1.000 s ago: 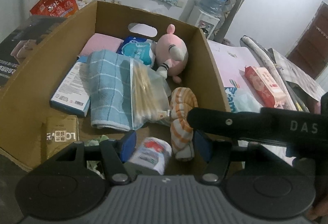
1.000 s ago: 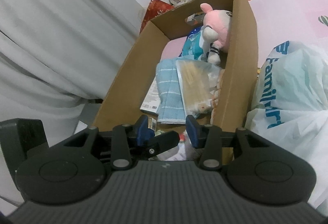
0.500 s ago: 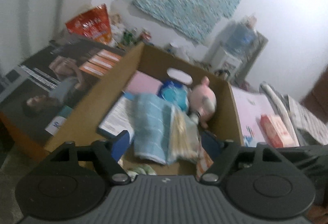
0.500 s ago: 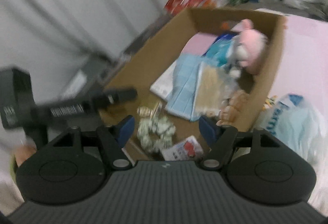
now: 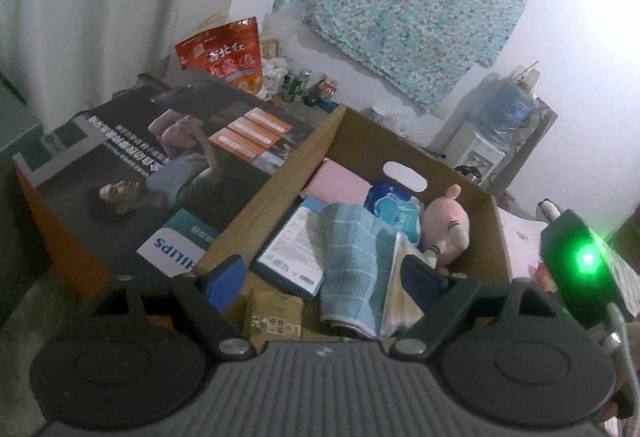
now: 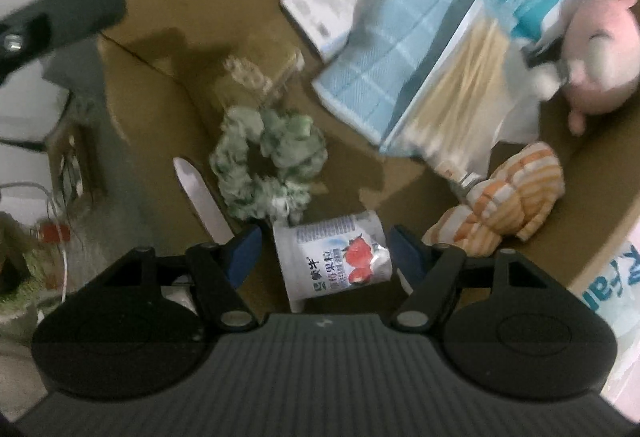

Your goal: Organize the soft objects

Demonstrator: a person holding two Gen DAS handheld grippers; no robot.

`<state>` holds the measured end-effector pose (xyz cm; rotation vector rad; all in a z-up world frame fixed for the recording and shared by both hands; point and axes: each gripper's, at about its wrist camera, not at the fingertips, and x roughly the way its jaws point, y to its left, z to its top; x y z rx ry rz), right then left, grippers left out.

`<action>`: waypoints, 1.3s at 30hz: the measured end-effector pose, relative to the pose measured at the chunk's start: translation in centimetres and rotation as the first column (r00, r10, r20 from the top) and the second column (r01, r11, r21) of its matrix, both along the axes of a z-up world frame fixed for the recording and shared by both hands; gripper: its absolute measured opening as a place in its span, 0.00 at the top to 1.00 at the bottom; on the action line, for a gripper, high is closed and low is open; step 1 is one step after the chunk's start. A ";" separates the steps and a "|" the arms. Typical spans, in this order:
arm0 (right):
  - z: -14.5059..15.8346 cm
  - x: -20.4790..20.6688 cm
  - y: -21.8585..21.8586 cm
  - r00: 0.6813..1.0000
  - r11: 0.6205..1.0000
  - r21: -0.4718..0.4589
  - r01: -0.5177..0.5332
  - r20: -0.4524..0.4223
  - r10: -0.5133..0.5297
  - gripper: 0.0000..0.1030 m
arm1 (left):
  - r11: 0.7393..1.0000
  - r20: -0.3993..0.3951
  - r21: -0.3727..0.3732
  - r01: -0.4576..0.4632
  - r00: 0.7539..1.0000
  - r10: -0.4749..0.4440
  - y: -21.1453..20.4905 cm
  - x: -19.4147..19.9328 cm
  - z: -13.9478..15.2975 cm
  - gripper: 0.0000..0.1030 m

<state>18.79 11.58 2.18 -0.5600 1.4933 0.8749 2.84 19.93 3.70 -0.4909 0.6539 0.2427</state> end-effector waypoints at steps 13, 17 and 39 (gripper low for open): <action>-1.1 2.0 -1.3 0.995 0.998 0.051 0.031 -0.099 -0.026 0.37 | 1.000 -0.025 -0.027 -0.004 1.000 0.004 0.5 0.6 -1.2 0.16; -0.8 3.7 -2.3 0.973 0.984 0.128 0.124 -0.210 -0.095 0.38 | 1.000 -0.030 -0.028 -0.006 1.000 0.005 0.3 0.7 -1.2 0.16; 3.2 5.5 -5.0 0.983 0.980 0.153 0.129 0.112 -0.147 0.56 | 1.000 -0.035 -0.018 0.026 0.999 -0.026 -1.1 1.1 -1.0 0.16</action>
